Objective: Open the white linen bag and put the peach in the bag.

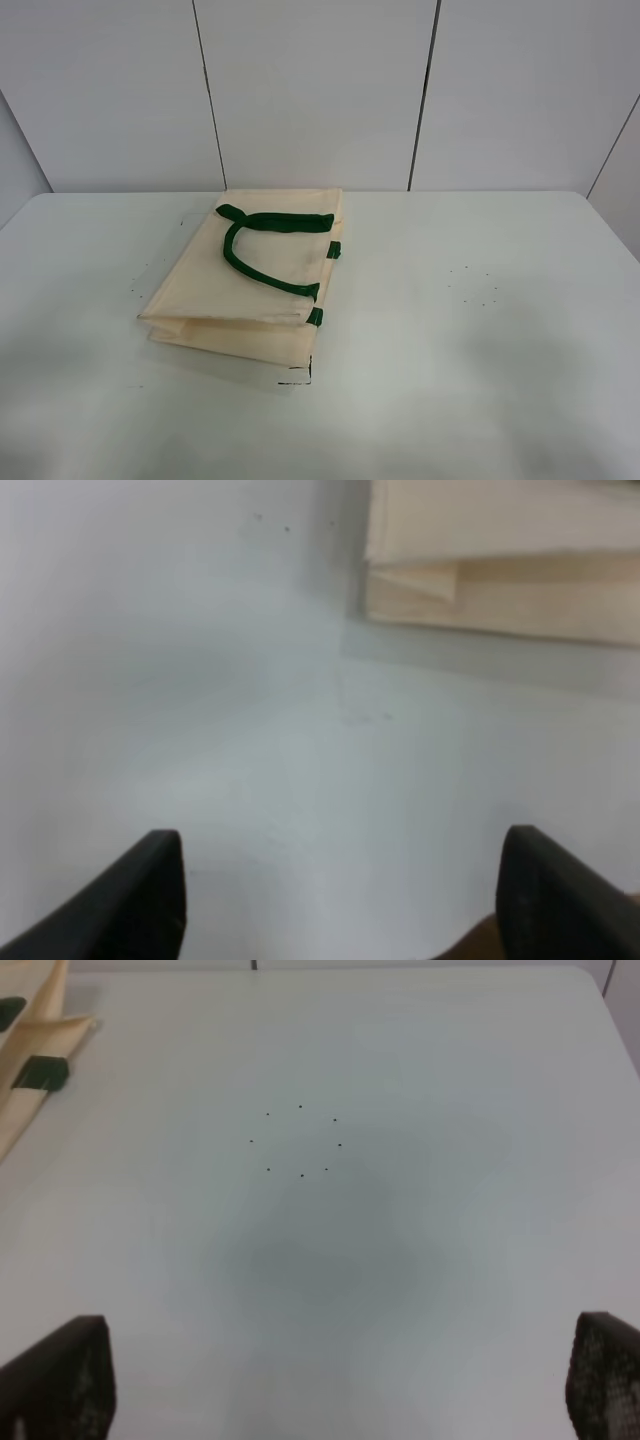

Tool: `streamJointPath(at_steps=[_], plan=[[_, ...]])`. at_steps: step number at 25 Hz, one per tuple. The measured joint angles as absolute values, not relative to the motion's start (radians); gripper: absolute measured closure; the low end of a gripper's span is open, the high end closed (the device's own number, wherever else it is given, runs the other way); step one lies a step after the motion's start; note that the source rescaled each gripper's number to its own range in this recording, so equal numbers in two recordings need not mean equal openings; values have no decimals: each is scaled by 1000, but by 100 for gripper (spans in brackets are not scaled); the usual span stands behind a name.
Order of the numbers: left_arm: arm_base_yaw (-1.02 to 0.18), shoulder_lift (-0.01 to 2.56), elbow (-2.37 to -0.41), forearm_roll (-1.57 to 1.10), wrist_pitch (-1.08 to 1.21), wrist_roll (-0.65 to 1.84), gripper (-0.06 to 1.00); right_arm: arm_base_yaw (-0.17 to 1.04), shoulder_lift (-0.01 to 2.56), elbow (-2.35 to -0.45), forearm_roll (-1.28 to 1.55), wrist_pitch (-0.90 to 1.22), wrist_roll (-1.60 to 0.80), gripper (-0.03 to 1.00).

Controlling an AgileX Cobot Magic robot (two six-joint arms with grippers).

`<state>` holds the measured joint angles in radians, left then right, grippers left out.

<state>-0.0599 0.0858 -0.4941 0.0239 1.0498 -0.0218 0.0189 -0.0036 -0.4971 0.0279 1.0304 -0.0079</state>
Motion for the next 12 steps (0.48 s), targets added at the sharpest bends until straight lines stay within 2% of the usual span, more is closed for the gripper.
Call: streamJointPath(at_steps=[12], plan=[[-36, -5, -494, 23, 1051, -21, 1, 19, -4, -497, 28, 1030, -8, -3]])
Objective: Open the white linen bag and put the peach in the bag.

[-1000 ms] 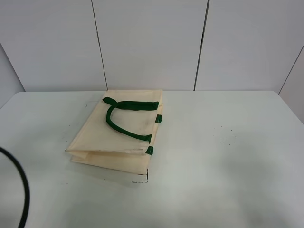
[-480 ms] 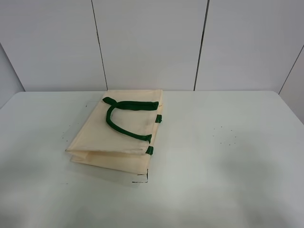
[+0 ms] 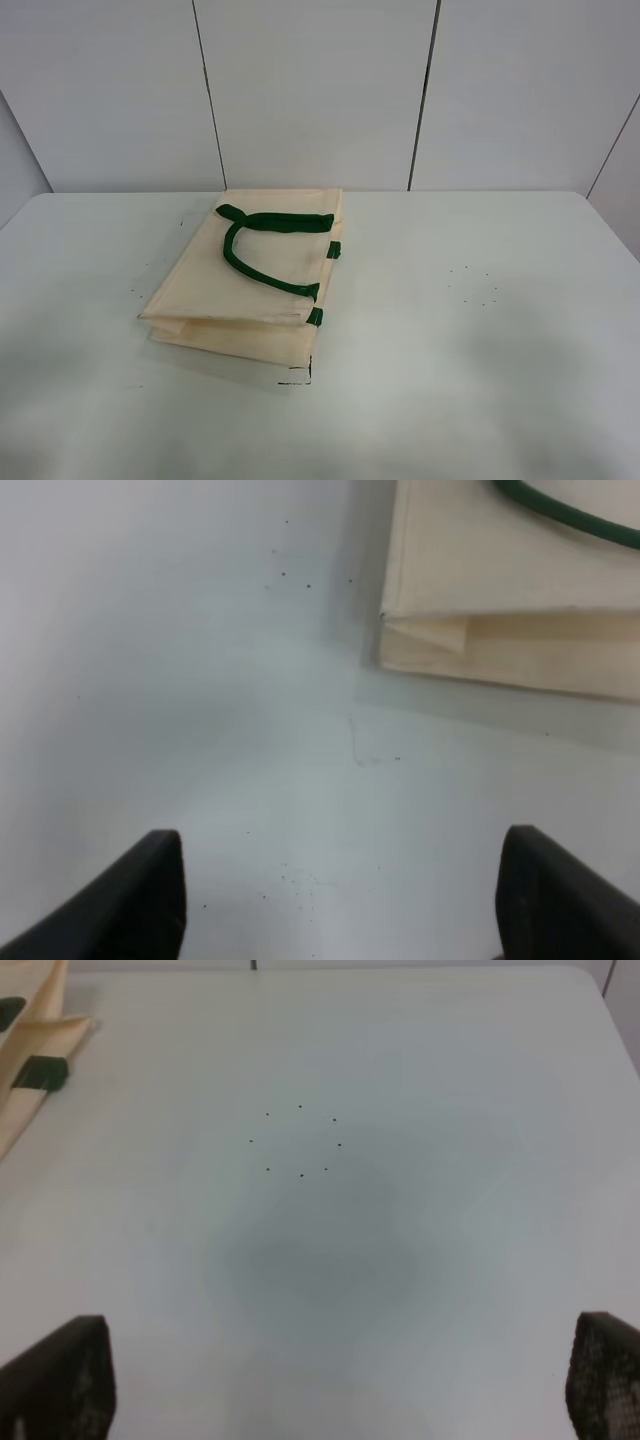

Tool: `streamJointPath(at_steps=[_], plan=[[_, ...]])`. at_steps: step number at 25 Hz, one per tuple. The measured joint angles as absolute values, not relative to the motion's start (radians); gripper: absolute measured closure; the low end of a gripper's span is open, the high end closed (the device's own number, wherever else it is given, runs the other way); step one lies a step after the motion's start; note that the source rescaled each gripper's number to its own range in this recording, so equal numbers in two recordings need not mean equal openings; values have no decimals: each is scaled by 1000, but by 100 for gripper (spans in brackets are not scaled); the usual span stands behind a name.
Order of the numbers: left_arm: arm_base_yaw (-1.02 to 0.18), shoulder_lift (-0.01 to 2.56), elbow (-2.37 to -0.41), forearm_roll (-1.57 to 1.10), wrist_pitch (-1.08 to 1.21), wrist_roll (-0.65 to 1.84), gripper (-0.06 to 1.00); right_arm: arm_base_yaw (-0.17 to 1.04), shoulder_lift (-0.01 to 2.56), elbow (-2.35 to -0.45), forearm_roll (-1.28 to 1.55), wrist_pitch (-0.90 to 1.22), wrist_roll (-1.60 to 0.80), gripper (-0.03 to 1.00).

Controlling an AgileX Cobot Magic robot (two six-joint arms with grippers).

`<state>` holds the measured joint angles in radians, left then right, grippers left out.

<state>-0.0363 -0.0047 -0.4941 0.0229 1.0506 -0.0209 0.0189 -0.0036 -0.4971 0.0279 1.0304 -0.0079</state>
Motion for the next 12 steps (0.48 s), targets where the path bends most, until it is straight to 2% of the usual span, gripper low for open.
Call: streamJointPath(at_steps=[12], plan=[[-36, -5, -494, 23, 1051, -21, 1, 19, -4, -497, 28, 1030, -8, -3]])
